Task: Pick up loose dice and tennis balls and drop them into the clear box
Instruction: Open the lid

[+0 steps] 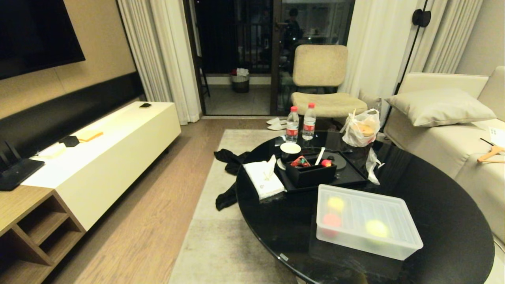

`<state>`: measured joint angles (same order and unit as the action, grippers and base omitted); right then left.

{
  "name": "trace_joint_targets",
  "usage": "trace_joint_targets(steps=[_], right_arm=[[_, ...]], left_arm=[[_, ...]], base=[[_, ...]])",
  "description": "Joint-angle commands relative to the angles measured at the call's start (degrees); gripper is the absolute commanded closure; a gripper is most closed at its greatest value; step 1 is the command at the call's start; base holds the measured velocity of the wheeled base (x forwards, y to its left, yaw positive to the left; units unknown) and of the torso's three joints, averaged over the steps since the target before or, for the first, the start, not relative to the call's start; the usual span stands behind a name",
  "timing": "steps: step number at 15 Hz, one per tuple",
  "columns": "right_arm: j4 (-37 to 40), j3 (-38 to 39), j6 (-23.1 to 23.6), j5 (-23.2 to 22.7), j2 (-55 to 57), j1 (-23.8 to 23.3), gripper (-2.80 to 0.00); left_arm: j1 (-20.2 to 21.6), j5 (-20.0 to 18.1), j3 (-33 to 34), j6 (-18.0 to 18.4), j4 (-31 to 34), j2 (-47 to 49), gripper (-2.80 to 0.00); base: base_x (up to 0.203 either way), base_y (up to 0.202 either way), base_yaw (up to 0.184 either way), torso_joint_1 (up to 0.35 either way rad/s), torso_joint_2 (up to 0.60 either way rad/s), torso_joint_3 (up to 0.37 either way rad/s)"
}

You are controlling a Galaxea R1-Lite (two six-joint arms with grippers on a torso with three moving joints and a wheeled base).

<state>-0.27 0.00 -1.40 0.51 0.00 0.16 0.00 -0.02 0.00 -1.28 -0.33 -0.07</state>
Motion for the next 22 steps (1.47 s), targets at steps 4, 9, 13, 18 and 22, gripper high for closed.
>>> trace_joint_targets(steps=[4, 9, 13, 18, 22], right_arm=[[0.0, -0.1, 0.3, 0.1, 0.0, -0.1, 0.0], [2.8, -8.0, 1.5, -0.2, 5.1, 0.0, 0.0], [4.4, -26.8, 1.6, -0.4, 24.0, 0.0, 0.0], [5.9, -47.8, 0.4, 0.0, 49.5, 0.0, 0.0], [12.7, -59.9, -2.2, 2.1, 64.9, -0.7, 0.0]], left_arm=[[0.0, 0.0, 0.2, 0.0, 0.0, 0.1, 0.0], [0.0, 0.0, 0.2, 0.0, 0.0, 0.1, 0.0], [0.0, 0.0, 0.2, 0.0, 0.0, 0.1, 0.0], [0.0, 0.0, 0.2, 0.0, 0.0, 0.1, 0.0], [0.0, 0.0, 0.2, 0.0, 0.0, 0.1, 0.0]], base=[[0.0, 0.0, 0.0, 0.0, 0.0, 0.0], [0.0, 0.0, 0.0, 0.0, 0.0, 0.0], [0.0, 0.0, 0.0, 0.0, 0.0, 0.0], [0.0, 0.0, 0.0, 0.0, 0.0, 0.0], [0.0, 0.0, 0.0, 0.0, 0.0, 0.0]])
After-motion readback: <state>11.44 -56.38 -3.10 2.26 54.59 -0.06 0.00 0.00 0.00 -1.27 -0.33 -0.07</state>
